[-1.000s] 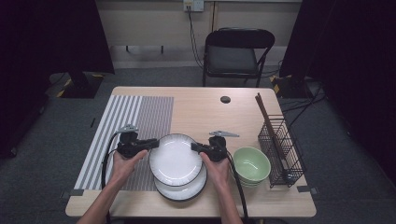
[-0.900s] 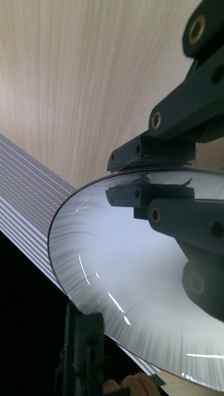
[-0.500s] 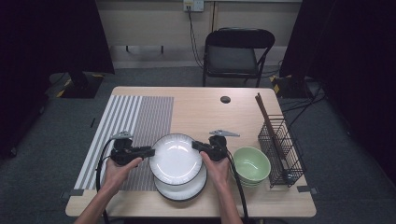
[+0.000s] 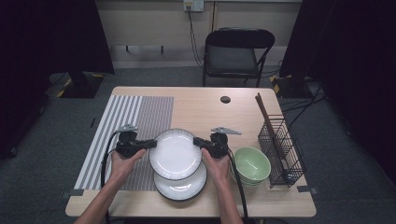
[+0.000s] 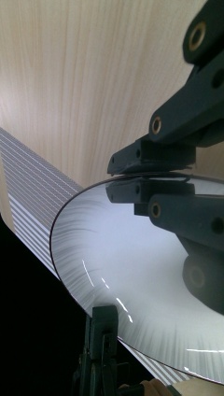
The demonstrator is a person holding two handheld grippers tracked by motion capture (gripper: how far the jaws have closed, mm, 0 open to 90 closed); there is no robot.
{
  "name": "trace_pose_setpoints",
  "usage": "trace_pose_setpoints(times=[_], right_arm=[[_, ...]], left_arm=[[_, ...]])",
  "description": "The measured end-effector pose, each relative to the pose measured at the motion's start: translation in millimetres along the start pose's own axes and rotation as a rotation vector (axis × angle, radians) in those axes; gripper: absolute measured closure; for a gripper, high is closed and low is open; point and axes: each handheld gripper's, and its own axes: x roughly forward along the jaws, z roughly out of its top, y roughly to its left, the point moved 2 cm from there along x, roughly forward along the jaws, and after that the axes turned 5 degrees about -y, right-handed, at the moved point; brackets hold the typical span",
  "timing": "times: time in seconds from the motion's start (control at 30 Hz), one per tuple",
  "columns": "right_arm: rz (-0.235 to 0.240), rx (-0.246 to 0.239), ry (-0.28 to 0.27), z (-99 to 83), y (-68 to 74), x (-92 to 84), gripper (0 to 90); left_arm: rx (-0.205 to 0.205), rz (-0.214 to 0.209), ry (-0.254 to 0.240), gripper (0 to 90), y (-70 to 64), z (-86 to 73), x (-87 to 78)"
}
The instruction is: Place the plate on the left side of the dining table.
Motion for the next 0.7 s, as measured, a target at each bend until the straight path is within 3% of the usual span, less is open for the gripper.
trace_pose_setpoints(times=[0.07,0.13,0.27,0.47,0.63,0.7], right_arm=[[0.0,0.0,-0.004,2.0,-0.5,1.0,84.8],[0.002,-0.002,-0.001,1.9,-0.7,1.7,84.4],[0.002,-0.017,0.023,-3.7,-0.7,3.5,83.7],[0.008,-0.024,0.052,-7.1,0.9,2.1,77.7],[0.023,0.012,0.061,-12.4,0.8,3.3,72.2],[0.036,0.023,0.062,-14.0,0.9,3.5,74.6]], left_arm=[[-0.019,-0.011,-0.01,84.0,2.8,-0.2,0.8],[-0.009,-0.022,-0.01,83.4,3.4,-0.9,0.0],[-0.014,0.023,-0.008,84.4,4.4,-1.3,3.3],[-0.026,0.021,-0.021,86.1,5.8,-0.9,4.0],[-0.043,0.012,-0.023,86.0,7.9,-1.7,5.6],[-0.041,0.009,-0.022,85.9,8.5,-1.7,6.0]])
